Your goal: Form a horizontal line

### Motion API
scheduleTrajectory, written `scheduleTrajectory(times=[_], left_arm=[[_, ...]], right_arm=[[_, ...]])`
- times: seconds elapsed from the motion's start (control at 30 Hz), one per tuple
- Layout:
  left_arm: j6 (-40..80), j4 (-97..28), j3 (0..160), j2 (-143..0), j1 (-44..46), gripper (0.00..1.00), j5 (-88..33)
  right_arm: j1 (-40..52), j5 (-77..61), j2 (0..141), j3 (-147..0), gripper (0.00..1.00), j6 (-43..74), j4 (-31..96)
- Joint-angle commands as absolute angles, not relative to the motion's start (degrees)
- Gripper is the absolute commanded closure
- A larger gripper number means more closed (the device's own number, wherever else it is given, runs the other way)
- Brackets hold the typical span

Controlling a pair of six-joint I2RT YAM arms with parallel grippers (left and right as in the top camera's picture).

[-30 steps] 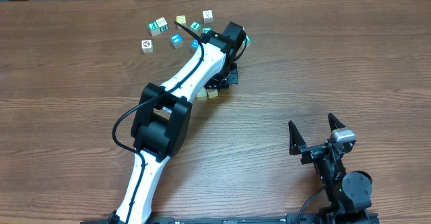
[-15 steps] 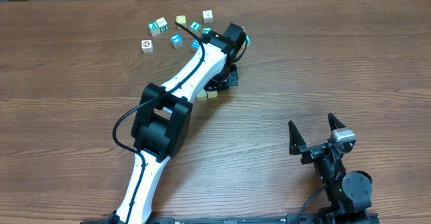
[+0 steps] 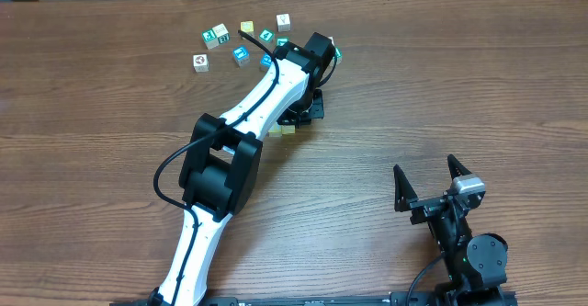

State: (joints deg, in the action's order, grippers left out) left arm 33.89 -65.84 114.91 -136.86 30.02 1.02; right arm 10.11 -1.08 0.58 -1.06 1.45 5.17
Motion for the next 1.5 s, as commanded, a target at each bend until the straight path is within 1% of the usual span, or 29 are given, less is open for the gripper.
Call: scheduleTrajectory(times=[0.0,0.33,0.6,0.7,0.83,1.47], left_arm=[[32.75,-66.04,116.18,-136.59,30.48,0.96,0.40],[32.75,-66.19,116.18,-136.59,30.48,0.96,0.38],[32.80,-58.37,116.18,-136.59,30.39,0.96,1.26],[33.23,-56.86,116.18,-136.59,30.35,0.96,3.99],[33.87,-56.73,116.18,-136.59,30.04,0.96,7.77],[34.98,-58.00,116.18,-136.59,28.08,0.96,7.92]], right_arm=[[9.78,-0.95,0.16,-0.47,0.00,1.26,4.84],[9.78,-0.95,0.16,-0.47,0.00,1.23,4.84],[9.78,-0.95,0.16,-0.47,0.00,1.23,4.84],[9.78,-0.95,0.16,-0.47,0.00,1.26,4.84],[9.78,-0.95,0.16,-0.47,0.00,1.26,4.84],[9.78,-0.95,0.16,-0.47,0.00,1.23,4.84]])
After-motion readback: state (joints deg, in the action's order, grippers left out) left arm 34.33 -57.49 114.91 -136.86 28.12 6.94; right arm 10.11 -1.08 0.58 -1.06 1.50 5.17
